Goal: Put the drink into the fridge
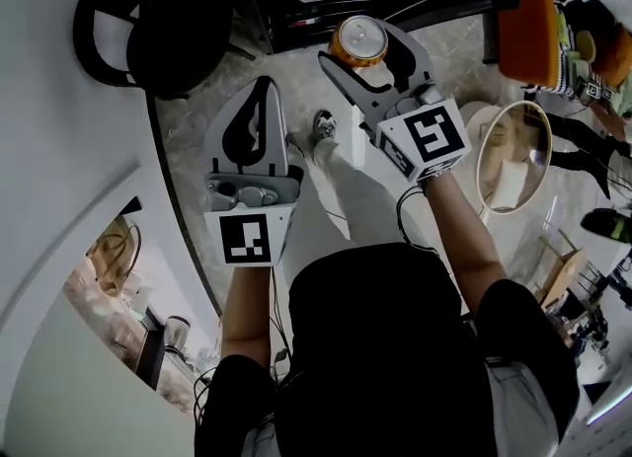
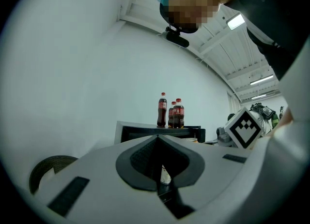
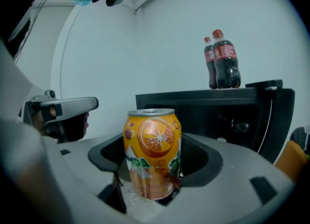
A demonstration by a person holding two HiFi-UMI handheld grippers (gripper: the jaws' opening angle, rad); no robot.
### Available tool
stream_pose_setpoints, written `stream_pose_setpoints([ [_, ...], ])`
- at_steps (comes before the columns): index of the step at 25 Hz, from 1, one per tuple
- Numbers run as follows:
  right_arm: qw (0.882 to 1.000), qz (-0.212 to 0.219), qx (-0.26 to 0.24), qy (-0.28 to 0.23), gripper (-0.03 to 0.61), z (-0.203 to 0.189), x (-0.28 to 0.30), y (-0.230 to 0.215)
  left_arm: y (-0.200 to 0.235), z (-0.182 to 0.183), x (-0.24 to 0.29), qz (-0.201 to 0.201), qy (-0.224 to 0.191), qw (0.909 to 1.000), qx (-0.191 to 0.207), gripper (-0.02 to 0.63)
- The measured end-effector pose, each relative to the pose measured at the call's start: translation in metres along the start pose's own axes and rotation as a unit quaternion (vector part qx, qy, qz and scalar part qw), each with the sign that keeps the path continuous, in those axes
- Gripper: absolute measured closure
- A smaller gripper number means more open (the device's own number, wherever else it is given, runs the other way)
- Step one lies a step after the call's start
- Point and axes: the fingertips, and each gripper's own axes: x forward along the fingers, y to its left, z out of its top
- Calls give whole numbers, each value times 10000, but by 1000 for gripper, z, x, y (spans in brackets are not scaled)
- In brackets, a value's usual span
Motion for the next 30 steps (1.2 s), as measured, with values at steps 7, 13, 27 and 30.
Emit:
stream_pose_setpoints([
  [7, 9998, -25, 175, 30, 253, -51, 9, -23, -10, -51, 16, 96, 45, 9999, -96, 604],
  [13, 9995, 26, 279, 154, 253, -107, 23, -41, -20, -100, 32, 140, 116, 9997, -176, 604],
  [27, 9979, 110, 446, 466, 253, -199, 68, -63, -11, -180, 56, 195, 189, 9996, -65, 604],
  [30, 9978, 175, 468, 424, 253, -199, 84, -67, -8, -179, 64, 211, 131, 9997, -63, 604],
])
